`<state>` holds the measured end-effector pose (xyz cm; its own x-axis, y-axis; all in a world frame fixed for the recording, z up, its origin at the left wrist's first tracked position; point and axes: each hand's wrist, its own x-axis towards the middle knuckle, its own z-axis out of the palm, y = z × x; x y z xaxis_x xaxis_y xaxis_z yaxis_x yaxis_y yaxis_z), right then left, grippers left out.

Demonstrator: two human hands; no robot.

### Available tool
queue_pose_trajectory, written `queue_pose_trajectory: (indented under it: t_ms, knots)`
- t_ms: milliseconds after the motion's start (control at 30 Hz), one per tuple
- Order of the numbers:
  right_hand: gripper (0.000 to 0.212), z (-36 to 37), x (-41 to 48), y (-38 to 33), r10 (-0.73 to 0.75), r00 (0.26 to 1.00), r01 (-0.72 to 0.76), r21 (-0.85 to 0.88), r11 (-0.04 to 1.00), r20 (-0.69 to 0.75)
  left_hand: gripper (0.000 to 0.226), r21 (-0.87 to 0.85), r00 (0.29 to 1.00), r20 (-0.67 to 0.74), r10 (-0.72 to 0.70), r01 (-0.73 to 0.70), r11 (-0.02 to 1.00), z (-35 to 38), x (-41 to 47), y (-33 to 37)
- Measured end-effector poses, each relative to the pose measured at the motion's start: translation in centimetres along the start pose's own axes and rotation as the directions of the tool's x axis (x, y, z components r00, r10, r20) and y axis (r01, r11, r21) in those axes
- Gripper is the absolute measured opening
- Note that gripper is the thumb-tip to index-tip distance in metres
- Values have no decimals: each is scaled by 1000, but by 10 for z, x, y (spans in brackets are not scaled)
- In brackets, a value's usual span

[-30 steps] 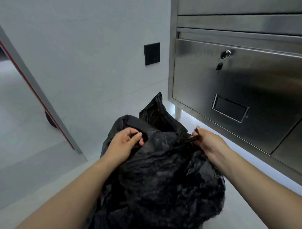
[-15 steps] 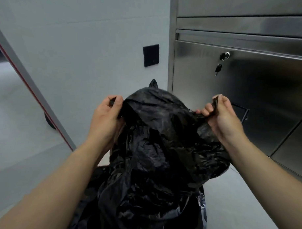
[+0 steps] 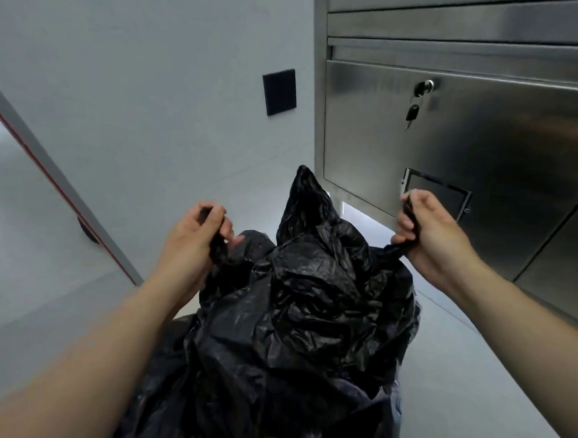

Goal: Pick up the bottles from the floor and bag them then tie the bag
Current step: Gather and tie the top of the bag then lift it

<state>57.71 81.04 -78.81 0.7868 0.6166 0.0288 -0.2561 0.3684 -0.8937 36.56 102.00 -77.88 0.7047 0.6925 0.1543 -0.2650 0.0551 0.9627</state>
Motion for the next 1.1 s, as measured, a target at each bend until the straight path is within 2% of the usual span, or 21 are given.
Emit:
queue_pose_trajectory:
  t_ms: [67,233,300,367,433,500,567,633,700,833,933,1000,1100]
  knots:
    - [26,18,-4,-2,-61,995,68,-86,994,78,12,41,996,60,71,-73,996,20,-2,1]
    - [26,38,-7,8,-150,965,201,-239,950,215,23,343,965,198,169,-230,911,33,-7,-10]
    - [22,30,-6,14,-173,954,255,-352,901,246,18,535,954,232,188,-287,794,20,-9,-19]
    - [19,15,-1,22,-191,953,286,-490,823,236,14,724,954,240,181,-300,621,0,-13,-24]
    - [19,-8,1,29,-162,977,215,-605,767,142,11,812,968,210,136,-250,528,-21,-20,-29]
    - [23,-34,2,38,-144,990,106,-667,738,-3,8,845,980,190,65,-197,497,-34,-27,-37]
    - [21,-49,2,44,-121,990,33,-696,717,-77,7,866,984,175,29,-168,471,-40,-32,-42]
    - [18,-46,1,41,-129,991,64,-686,725,-43,12,851,980,191,56,-194,489,-38,-28,-40]
    - [21,-29,3,33,-139,990,116,-587,801,6,16,821,975,197,99,-219,528,-33,-24,-34]
    - [31,-1,2,24,-155,982,190,-468,863,112,13,795,961,237,140,-275,541,-21,-18,-34]
    - [26,-2,1,23,-164,972,230,-553,801,166,12,841,949,287,132,-315,439,-21,-17,-35]
    - [25,-15,3,24,-197,975,219,-646,732,107,9,885,959,256,119,-282,371,-34,-18,-37]
    - [22,-28,2,29,-186,982,156,-738,656,42,9,905,970,225,88,-241,349,-44,-23,-40]
